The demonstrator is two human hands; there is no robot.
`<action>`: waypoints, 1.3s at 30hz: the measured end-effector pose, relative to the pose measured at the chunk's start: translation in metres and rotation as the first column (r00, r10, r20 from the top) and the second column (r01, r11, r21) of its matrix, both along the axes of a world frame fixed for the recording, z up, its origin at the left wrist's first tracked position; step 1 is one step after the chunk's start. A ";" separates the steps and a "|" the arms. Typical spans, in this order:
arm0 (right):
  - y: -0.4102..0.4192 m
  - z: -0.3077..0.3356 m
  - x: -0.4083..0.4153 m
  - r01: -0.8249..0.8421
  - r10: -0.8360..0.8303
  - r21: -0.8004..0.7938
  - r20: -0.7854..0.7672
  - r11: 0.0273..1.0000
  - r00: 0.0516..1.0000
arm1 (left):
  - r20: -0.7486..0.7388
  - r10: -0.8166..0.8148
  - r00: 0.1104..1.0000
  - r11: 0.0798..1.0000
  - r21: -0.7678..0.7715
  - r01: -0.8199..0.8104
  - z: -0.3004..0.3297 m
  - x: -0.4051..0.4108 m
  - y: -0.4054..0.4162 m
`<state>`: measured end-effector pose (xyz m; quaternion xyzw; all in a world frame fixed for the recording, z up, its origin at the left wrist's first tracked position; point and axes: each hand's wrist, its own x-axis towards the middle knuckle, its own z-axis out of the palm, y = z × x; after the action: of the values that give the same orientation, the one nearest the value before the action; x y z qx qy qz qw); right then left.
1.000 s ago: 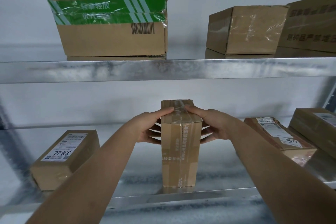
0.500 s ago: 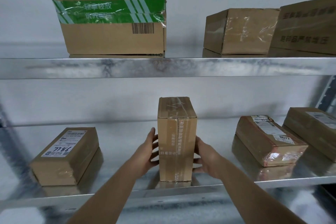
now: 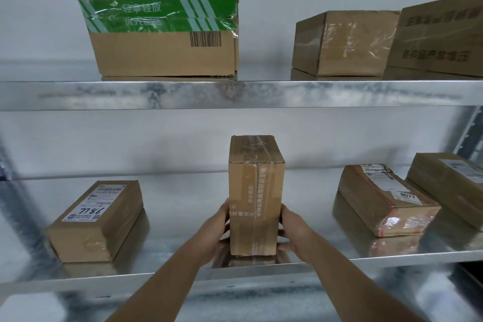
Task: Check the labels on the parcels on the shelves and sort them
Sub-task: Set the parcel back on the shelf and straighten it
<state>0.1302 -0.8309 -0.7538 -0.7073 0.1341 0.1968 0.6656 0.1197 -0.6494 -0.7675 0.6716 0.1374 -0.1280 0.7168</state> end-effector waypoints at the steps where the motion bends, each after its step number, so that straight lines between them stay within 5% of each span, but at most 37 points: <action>1: -0.003 0.002 0.003 -0.010 0.010 -0.028 0.028 1.000 1.000 | 0.011 -0.013 1.000 0.999 0.038 0.012 0.003 0.001 0.000; 24: -0.014 0.101 0.023 -0.110 0.129 -0.075 0.331 0.991 0.935 | 0.252 -0.113 0.961 0.983 0.167 0.072 0.092 0.016 0.005; 33: -0.023 0.120 0.020 -0.169 0.261 -0.331 0.258 0.928 0.930 | 0.146 -0.093 0.985 0.968 0.244 0.055 0.118 0.009 0.015; 39: -0.024 0.122 0.024 -0.239 0.311 -0.348 0.170 0.907 0.935 | 0.006 -0.121 0.993 0.973 0.199 0.117 0.119 0.012 0.019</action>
<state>0.1539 -0.8550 -0.6319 -0.8356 -0.0124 0.1844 0.5173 0.1321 -0.6303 -0.6484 0.7476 0.1025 -0.1504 0.6387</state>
